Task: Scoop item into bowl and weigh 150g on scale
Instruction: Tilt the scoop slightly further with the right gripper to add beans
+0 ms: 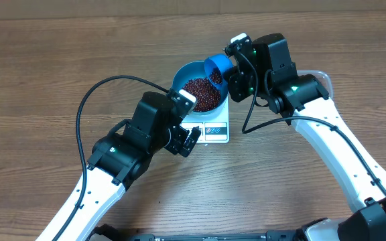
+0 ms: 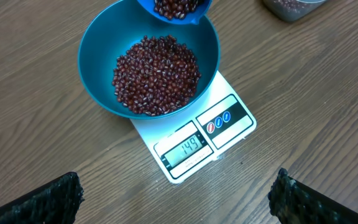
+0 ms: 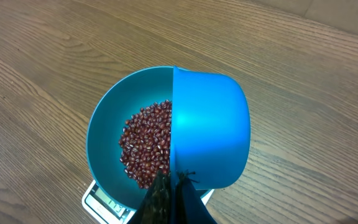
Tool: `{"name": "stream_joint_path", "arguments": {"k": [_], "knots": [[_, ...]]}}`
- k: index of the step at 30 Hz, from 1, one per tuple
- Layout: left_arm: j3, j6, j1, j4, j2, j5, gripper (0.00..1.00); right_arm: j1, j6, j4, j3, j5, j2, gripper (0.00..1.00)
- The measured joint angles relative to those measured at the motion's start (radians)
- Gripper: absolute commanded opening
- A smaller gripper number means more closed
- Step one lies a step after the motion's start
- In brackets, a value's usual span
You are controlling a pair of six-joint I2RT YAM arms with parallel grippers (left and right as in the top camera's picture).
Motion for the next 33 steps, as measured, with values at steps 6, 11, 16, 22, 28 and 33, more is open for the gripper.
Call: {"name": "stream_joint_path", "arguments": {"k": [6, 11, 16, 22, 28, 33], "knots": [[0.0, 0.0, 0.0, 0.0, 0.0, 0.0, 1.0, 0.0, 0.0, 0.0, 0.0, 0.0, 0.0, 0.04], [0.0, 0.0, 0.0, 0.0, 0.0, 0.0, 1.0, 0.0, 0.0, 0.0, 0.0, 0.0, 0.0, 0.04], [0.0, 0.0, 0.0, 0.0, 0.0, 0.0, 0.99, 0.0, 0.0, 0.0, 0.0, -0.001, 0.0, 0.04], [0.0, 0.0, 0.0, 0.0, 0.0, 0.0, 0.99, 0.0, 0.0, 0.0, 0.0, -0.002, 0.0, 0.04], [0.0, 0.0, 0.0, 0.0, 0.0, 0.0, 1.0, 0.0, 0.0, 0.001, 0.0, -0.011, 0.0, 0.04], [0.0, 0.0, 0.0, 0.0, 0.0, 0.0, 1.0, 0.0, 0.0, 0.014, 0.0, -0.02, 0.0, 0.04]]}}
